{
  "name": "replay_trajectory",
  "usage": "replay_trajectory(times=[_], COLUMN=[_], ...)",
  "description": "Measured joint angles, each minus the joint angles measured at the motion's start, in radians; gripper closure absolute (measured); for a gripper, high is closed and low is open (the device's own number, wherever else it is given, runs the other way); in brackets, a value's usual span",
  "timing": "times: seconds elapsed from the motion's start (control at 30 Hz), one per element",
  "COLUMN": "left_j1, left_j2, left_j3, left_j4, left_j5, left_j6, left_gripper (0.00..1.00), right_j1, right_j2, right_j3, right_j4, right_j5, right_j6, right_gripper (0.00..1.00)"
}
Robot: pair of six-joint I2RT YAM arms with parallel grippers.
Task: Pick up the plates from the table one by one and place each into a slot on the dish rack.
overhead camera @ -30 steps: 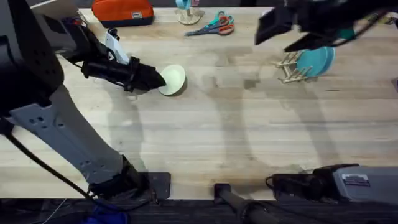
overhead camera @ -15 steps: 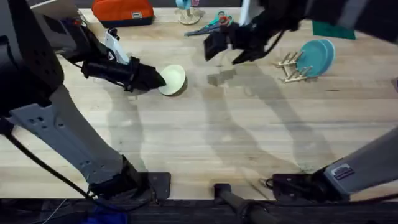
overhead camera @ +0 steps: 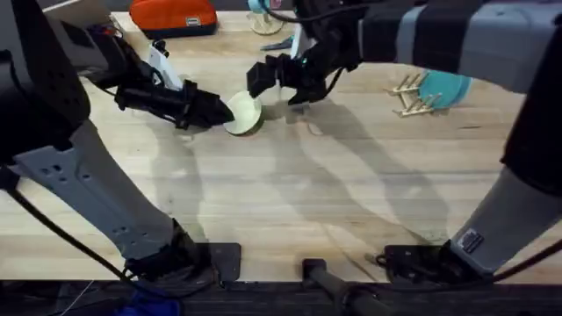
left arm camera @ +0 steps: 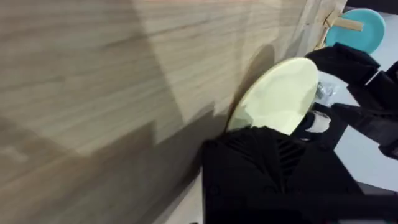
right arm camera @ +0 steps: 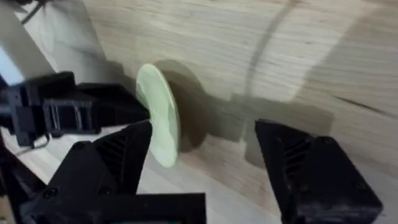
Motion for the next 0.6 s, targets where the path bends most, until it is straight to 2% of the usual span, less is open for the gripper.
replay_trajectory(times=[0.33, 0.6], left_j1=[0.0, 0.0], left_j2=[0.0, 0.0], left_j3=[0.0, 0.0], left_j4=[0.0, 0.0], left_j5=[0.0, 0.0], left_j6=[0.0, 0.0], left_gripper=[0.961, 0.96], right_j1=[0.059, 0.089], right_j2=[0.053, 0.067], right_j3=[0.0, 0.004], right_j4=[0.142, 0.158], right_j5=[0.0, 0.005], right_j6=[0.178, 0.247], right_gripper=[0.006, 0.009])
